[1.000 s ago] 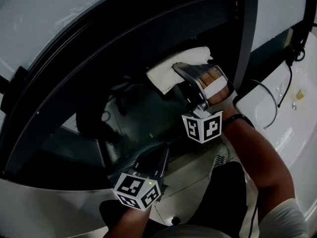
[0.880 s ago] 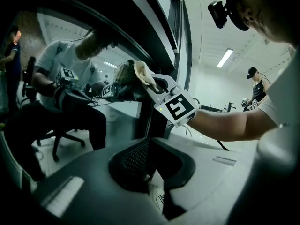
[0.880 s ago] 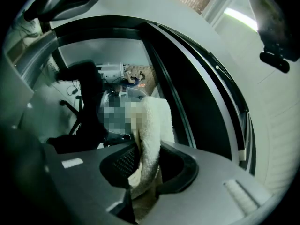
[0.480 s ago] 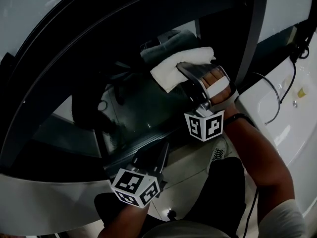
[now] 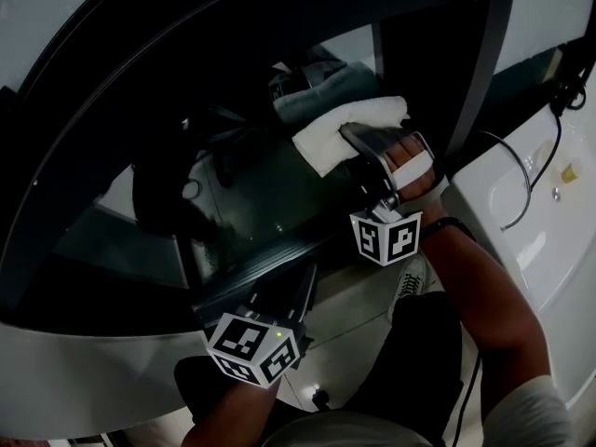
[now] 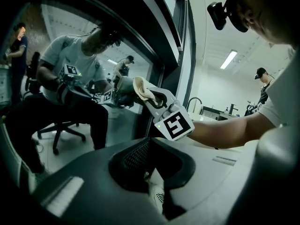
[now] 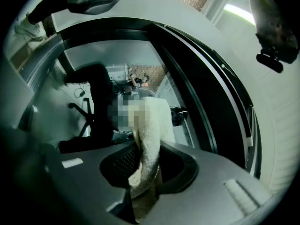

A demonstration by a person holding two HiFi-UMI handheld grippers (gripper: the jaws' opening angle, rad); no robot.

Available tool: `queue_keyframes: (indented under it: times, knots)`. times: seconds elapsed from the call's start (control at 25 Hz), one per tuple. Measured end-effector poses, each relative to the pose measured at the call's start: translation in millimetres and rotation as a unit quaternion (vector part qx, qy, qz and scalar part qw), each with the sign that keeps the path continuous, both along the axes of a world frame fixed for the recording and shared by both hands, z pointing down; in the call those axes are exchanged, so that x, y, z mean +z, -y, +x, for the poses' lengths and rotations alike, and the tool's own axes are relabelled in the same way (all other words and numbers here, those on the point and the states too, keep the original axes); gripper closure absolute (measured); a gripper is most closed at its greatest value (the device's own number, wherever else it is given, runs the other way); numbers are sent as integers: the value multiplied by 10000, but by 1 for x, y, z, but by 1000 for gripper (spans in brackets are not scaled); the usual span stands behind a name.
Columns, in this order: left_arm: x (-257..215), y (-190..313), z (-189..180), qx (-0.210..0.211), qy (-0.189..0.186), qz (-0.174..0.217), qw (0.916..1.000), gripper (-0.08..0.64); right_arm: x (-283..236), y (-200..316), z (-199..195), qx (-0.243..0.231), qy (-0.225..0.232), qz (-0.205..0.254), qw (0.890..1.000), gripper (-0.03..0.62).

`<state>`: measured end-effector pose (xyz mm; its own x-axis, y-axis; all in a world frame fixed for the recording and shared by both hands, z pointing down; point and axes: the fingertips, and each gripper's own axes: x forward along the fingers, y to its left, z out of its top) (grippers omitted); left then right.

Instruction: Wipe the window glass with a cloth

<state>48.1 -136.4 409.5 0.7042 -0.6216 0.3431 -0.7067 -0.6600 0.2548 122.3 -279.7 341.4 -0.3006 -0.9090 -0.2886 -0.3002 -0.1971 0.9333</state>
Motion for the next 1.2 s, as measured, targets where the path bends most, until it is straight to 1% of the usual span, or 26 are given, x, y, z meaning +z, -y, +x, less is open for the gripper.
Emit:
queue_keyframes:
  times: [0.4, 0.72, 0.88, 1.04, 1.2]
  knots:
    - [8, -2, -1, -4, -13, -89, 10000, 543, 48, -2, -2, 13, -204, -264, 9994, 505]
    - [6, -1, -7, -70, 17, -117, 9999, 543, 61, -2, -4, 78, 11, -341, 9994, 505]
    - [6, -2, -8, -68, 49, -116, 9999, 543, 63, -1, -3, 138, 219, -259, 9993, 505]
    - [8, -1, -7, -68, 139, -123, 9998, 543, 71, -2, 2, 170, 260, -206, 9993, 505]
    - [10, 4, -12, -137, 138, -114, 9997, 543, 88, 0, -2, 142, 181, -450, 9987, 505]
